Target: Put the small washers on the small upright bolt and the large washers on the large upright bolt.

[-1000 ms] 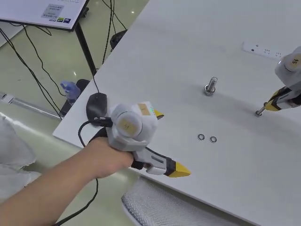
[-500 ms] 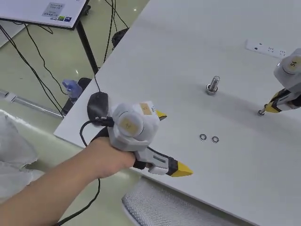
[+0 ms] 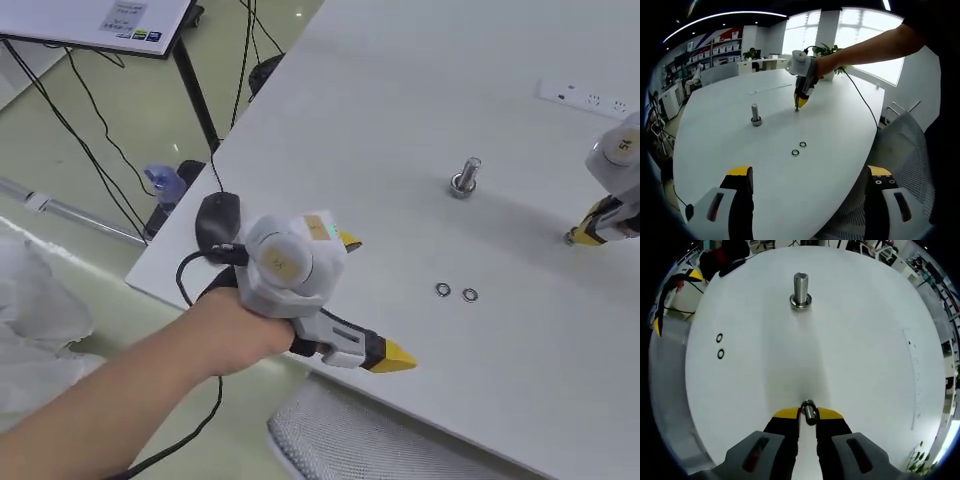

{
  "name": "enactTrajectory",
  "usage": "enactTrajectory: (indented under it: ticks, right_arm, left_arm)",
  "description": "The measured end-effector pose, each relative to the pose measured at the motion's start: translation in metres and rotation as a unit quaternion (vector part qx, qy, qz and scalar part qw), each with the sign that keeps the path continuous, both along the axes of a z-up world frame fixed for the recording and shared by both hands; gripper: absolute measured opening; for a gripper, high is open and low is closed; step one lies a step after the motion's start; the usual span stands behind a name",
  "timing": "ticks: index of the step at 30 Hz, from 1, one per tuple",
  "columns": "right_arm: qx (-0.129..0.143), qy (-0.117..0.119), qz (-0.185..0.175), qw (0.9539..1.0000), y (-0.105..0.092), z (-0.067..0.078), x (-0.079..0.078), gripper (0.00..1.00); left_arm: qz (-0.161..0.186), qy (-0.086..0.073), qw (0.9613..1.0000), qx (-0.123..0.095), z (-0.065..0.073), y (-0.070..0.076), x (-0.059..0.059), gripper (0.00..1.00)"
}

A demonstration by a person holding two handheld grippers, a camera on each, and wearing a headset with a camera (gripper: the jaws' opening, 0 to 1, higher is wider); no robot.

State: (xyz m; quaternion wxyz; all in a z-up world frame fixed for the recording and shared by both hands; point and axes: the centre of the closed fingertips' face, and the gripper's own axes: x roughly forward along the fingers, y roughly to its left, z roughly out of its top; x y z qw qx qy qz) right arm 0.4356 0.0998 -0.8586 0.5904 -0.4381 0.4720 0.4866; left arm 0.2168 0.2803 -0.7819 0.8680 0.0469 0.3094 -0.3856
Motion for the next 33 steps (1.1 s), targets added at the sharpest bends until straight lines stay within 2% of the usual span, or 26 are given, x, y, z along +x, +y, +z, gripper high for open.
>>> enactTrajectory:
  ticks: [15,33]
  right_arm:
    - [-0.005,0.000,0.007,1.0000,-0.0013,-0.0061,-0.0055,0.13]
    - [-0.002,0.005,0.000,1.0000,-0.0020,-0.0088,-0.0001,0.13]
  left_arm:
    - [0.003,0.004,1.0000,0.000,-0.0011,0.0032,-0.0029,0.92]
    - [0.005,0.006,1.0000,-0.004,-0.0012,0.0022,-0.0059,0.90]
